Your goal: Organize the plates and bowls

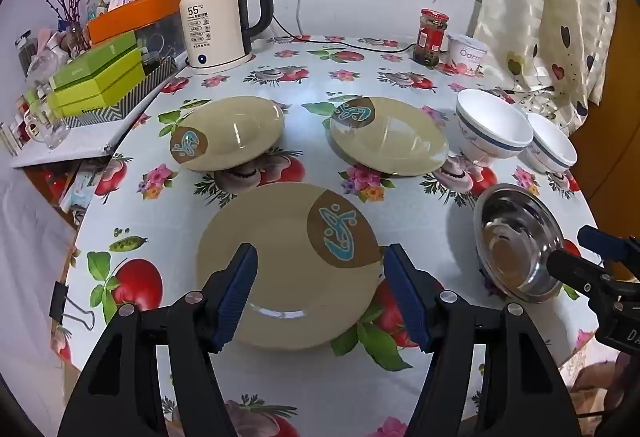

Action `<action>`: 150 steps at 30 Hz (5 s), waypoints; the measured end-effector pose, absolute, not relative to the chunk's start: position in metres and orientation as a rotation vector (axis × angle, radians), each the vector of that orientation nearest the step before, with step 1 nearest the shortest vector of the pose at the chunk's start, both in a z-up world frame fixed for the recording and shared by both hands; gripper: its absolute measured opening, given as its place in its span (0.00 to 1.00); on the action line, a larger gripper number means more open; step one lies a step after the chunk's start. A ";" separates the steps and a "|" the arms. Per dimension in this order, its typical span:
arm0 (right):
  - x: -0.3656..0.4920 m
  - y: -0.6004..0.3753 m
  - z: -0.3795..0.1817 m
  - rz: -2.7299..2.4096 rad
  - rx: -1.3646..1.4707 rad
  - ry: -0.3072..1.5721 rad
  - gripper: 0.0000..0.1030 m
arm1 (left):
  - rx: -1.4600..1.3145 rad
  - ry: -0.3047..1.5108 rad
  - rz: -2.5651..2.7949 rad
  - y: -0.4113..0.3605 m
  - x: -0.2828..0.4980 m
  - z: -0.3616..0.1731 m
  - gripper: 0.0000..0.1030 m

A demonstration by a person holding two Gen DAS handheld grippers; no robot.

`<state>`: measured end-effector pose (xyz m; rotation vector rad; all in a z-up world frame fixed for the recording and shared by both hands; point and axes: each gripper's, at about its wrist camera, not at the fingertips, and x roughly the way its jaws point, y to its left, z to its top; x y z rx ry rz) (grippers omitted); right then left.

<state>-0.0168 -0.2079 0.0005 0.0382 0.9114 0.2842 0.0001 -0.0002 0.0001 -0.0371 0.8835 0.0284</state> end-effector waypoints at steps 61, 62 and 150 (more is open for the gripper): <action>-0.001 -0.193 0.001 0.305 -0.004 0.913 0.74 | -0.039 0.902 0.003 0.011 0.012 -0.010 0.64; 0.000 -0.193 0.001 0.305 -0.006 0.913 0.74 | -0.041 0.901 0.002 0.012 0.013 -0.009 0.64; 0.066 -0.085 0.022 0.514 -0.109 0.916 0.74 | -0.139 0.809 0.117 0.096 0.044 -0.001 0.64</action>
